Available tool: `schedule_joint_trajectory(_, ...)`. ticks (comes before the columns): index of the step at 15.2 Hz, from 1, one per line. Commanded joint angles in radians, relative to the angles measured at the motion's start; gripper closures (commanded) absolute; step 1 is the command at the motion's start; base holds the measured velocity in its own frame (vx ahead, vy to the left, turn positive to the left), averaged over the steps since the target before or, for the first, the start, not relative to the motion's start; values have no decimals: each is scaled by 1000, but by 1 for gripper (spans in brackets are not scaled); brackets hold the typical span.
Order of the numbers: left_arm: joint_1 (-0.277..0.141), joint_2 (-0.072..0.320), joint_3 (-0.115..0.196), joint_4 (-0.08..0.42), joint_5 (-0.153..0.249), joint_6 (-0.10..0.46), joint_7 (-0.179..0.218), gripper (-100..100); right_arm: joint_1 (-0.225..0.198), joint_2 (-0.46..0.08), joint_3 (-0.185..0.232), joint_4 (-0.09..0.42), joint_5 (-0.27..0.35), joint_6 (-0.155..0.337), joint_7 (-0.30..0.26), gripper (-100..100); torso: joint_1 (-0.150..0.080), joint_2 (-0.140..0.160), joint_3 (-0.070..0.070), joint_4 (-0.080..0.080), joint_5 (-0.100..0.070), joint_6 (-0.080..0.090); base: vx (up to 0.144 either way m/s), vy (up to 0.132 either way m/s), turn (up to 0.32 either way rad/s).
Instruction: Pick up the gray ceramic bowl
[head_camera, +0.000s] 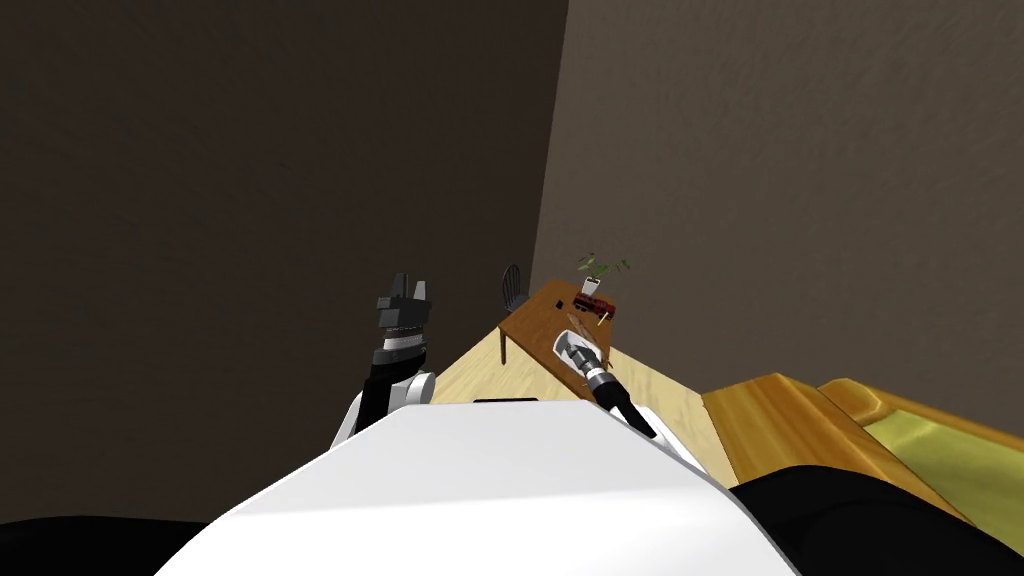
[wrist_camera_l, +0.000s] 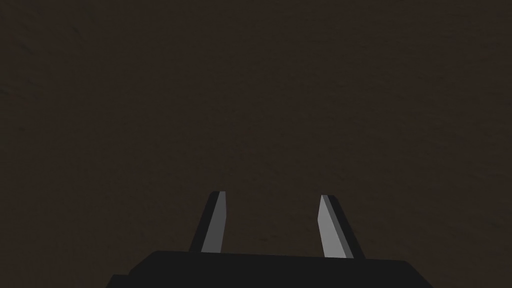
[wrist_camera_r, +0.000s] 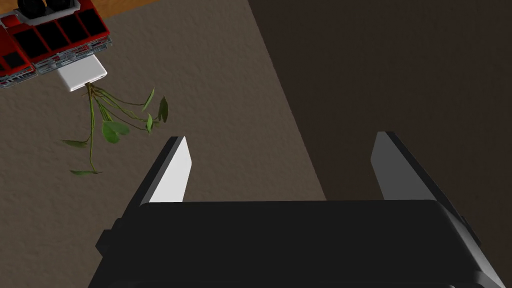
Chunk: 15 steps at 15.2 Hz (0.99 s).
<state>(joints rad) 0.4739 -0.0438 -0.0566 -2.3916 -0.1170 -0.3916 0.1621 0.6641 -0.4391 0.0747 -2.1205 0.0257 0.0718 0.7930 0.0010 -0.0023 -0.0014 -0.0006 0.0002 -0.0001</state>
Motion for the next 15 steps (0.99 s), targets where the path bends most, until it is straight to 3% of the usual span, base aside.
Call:
schedule_joint_trajectory(1,0,0,0,0,0,0,0,0,6,-1,3,-3,6,21,32,-100,0,0,0,0,0,0,23,5,69)
schedule_joint_trajectory(2,0,0,0,0,0,0,0,0,21,-12,5,9,15,58,66,-100,0,0,0,0,0,0,26,5,140)
schedule_joint_trajectory(4,0,0,0,0,0,0,0,0,21,-12,5,9,15,61,85,-100,0,0,0,0,0,0,27,5,123)
schedule_joint_trajectory(5,0,0,0,0,0,0,0,0,35,-23,7,21,25,100,120,-100,0,1,0,0,0,0,32,8,147)
schedule_joint_trajectory(7,0,0,0,0,0,0,0,0,35,-23,7,21,25,100,138,-100,0,0,0,0,0,0,32,7,90)
schedule_joint_trajectory(8,0,0,0,0,0,0,0,0,50,-33,9,33,34,140,173,-100,0,0,0,0,0,0,31,12,157)
schedule_joint_trajectory(10,0,0,0,0,0,0,0,0,50,-33,9,33,34,140,190,-100,0,0,0,0,0,0,26,6,91)
schedule_joint_trajectory(11,0,0,0,0,0,0,0,0,64,-42,11,46,43,179,226,-100,0,1,0,0,0,0,25,8,129)
schedule_joint_trajectory(15,0,0,0,0,0,0,0,0,78,-51,13,58,53,218,293,-100,0,0,0,0,0,0,37,6,148)
